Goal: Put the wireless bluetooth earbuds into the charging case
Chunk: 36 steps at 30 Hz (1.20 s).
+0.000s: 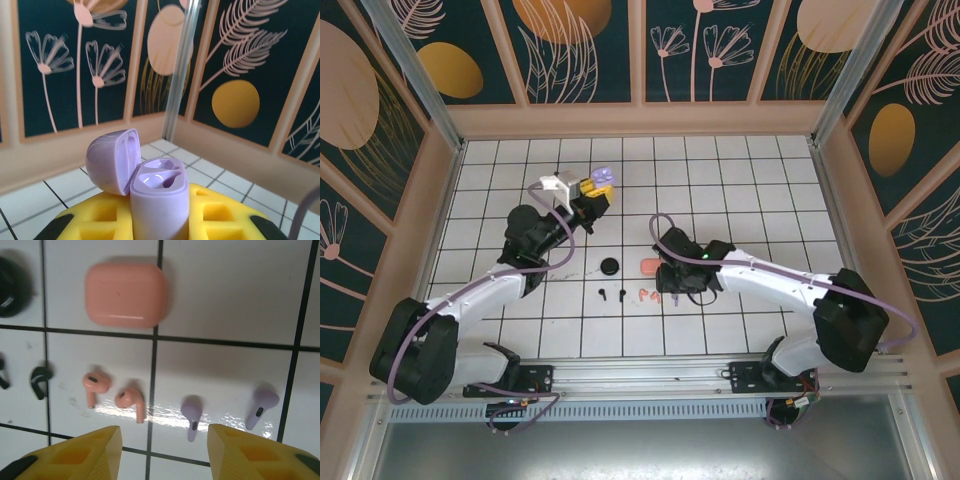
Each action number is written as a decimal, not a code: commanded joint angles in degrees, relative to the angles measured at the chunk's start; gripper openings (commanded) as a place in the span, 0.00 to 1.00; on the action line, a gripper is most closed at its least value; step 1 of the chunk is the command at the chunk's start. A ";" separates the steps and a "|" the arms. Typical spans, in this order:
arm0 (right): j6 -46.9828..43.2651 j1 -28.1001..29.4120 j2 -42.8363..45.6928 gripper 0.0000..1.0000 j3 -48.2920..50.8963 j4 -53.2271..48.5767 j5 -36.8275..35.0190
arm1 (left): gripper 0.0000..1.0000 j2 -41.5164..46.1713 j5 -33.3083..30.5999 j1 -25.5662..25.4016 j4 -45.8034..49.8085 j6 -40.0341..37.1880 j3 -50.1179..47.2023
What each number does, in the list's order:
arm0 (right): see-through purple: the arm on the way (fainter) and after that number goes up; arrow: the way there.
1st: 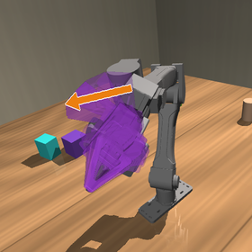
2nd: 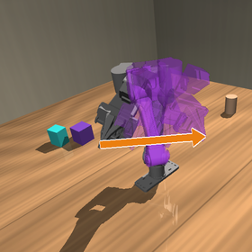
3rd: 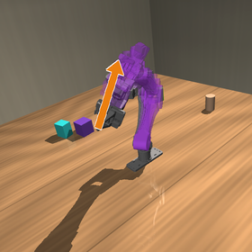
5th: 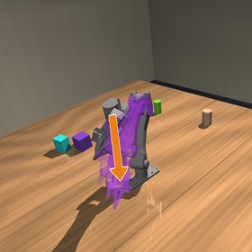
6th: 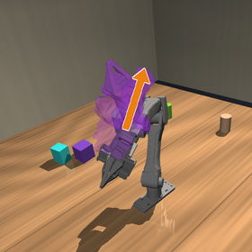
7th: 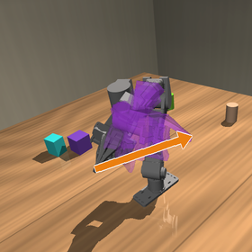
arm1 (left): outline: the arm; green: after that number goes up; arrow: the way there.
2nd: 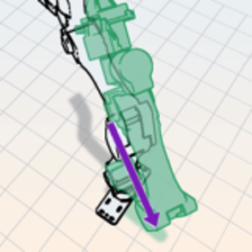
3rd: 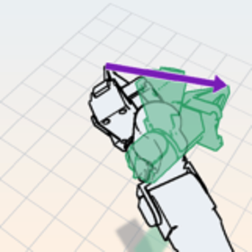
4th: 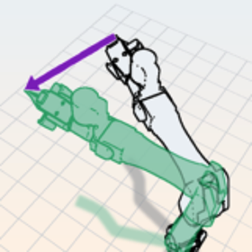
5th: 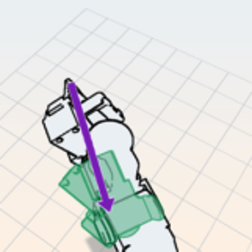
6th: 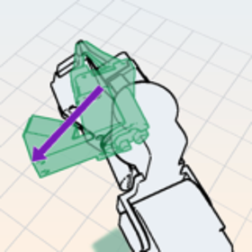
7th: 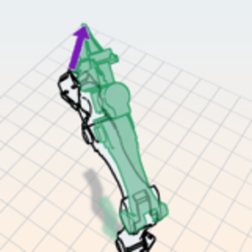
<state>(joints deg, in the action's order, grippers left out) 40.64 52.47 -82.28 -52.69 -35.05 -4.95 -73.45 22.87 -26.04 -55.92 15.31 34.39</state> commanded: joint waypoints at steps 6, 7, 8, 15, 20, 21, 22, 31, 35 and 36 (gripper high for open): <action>4.38 1.67 -4.28 0.43 0.74 -2.04 -3.03 | 0.00 3.83 -3.09 -0.83 -2.06 2.13 -0.78; 4.44 1.67 -4.81 0.42 0.80 -1.96 -3.11 | 0.00 4.00 -3.18 -0.85 -1.47 1.92 -0.60; 4.34 1.68 -5.40 0.42 0.67 -1.95 -3.22 | 0.00 4.05 -3.39 -0.85 -0.89 1.85 -0.46; 4.19 1.67 -8.28 0.40 0.63 -1.45 -3.31 | 0.00 3.55 -2.12 -0.92 -2.22 1.81 -0.63; 4.27 1.76 -9.56 0.39 0.95 -0.52 -2.96 | 0.00 3.51 -1.82 -0.88 -2.21 1.10 -0.35; 4.30 1.69 -9.78 0.38 0.91 -0.37 -2.87 | 0.00 3.56 -1.57 -0.93 -1.77 0.86 -0.14; 4.33 1.76 -10.09 0.38 0.83 -0.29 -2.87 | 0.00 3.64 -1.39 -0.89 -1.56 0.78 -0.03; 4.25 1.77 -12.70 0.36 -0.05 0.10 -3.21 | 0.00 3.40 -0.09 -0.91 -1.86 1.04 -0.08; 4.44 1.76 -13.63 0.34 -0.33 0.32 -3.22 | 0.00 3.31 0.24 -0.94 -2.04 1.19 -0.21; 4.44 1.84 -13.83 0.34 -0.35 0.41 -3.22 | 0.00 3.31 0.32 -0.94 -2.09 1.16 -0.29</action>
<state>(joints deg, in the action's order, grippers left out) 43.99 53.76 -94.94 -52.69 -34.76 -6.66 -70.22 22.06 -26.70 -56.58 16.80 32.58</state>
